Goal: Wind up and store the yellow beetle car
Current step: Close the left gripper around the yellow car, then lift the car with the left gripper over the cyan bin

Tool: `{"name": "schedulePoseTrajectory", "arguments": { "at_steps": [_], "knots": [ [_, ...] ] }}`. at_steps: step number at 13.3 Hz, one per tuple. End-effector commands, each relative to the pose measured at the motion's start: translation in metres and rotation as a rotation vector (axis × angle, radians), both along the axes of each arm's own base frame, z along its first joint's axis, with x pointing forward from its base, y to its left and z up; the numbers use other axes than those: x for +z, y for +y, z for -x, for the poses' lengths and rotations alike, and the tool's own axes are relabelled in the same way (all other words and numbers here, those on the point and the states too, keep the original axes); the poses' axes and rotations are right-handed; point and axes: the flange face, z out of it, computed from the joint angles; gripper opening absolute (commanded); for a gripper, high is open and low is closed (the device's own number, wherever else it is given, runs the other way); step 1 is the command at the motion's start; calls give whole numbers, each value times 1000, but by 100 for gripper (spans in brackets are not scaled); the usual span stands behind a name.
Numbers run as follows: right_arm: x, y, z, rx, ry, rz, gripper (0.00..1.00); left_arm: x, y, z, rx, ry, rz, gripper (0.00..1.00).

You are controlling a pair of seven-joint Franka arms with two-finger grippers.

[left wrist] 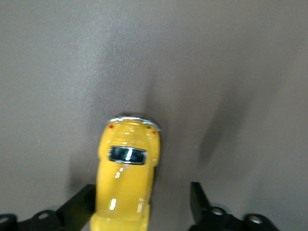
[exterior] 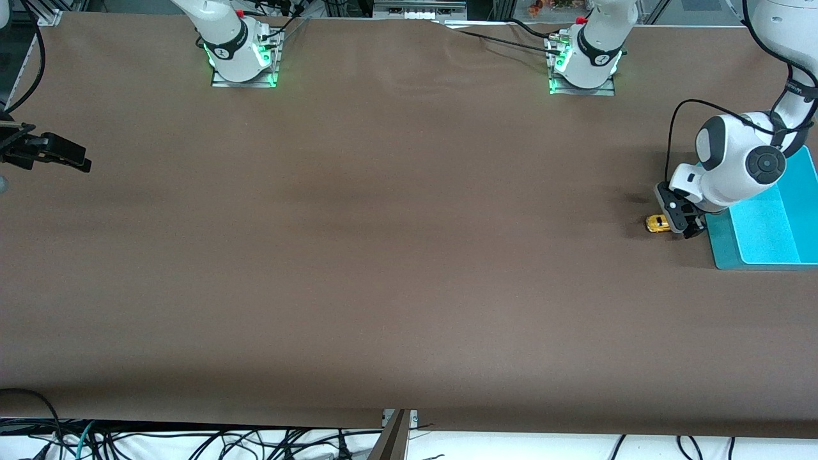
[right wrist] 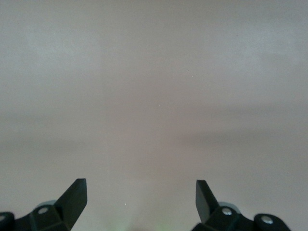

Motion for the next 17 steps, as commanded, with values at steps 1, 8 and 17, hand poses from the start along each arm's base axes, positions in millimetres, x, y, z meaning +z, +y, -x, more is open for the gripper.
{"name": "schedulePoseTrajectory", "arguments": {
  "at_steps": [1,8,17],
  "knots": [
    [1,3,2,-10,-3,-2,100,-10,-2,5,-43,10,2,29],
    [2,3,2,-3,-4,-3,100,4,-3,-3,-49,-14,-11,4],
    [2,3,2,-4,-4,-3,100,124,3,-44,-100,166,-90,6]
  ]
}}
